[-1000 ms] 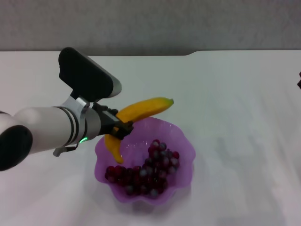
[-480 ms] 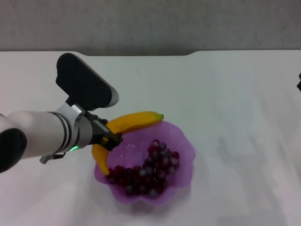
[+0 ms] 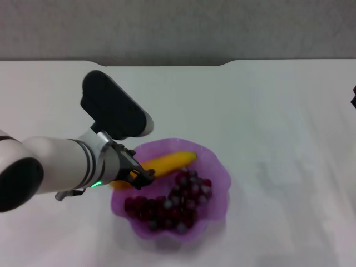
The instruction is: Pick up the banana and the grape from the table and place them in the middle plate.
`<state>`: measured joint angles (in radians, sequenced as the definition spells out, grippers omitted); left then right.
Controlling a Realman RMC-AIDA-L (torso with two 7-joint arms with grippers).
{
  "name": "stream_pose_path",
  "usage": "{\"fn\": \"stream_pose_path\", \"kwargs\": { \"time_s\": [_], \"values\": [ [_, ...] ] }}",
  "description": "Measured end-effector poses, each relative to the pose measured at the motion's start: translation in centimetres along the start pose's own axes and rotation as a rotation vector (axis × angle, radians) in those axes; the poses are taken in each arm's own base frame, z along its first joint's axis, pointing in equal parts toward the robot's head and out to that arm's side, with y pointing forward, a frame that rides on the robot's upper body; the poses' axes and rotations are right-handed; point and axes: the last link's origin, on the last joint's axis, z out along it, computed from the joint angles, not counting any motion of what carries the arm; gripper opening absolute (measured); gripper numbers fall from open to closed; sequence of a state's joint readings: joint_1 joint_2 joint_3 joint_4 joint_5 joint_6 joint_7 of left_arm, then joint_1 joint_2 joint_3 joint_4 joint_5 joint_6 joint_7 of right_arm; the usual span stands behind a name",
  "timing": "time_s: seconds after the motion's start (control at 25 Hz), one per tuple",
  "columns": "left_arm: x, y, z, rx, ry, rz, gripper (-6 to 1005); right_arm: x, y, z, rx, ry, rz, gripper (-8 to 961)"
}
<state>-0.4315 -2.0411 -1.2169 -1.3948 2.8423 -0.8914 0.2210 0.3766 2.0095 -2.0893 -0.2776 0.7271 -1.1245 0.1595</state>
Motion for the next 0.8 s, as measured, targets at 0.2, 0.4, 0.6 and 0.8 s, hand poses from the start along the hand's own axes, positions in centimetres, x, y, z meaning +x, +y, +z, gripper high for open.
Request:
{"fn": "stream_pose_path", "kwargs": {
  "time_s": [0.2, 0.4, 0.6, 0.8],
  "values": [
    [0.5, 0.5, -0.2, -0.007, 0.018, 0.017, 612, 0.0, 0.0, 0.0, 0.001, 0.001, 0.0, 892],
    [1.9, 0.0, -2.0, 0.039, 0.16, 0.01, 850, 0.1, -0.2, -0.2, 0.007, 0.004, 0.0, 892],
    [2.4, -0.9, -2.7, 0.08, 0.271, -0.024, 874, 0.1, -0.2, -0.2, 0.006, 0.003, -0.001, 891],
    [2.0, -2.2, -2.5, 0.126, 0.435, -0.139, 893, 0.0, -0.2, -0.1, 0.003, 0.001, -0.001, 891]
  ]
}}
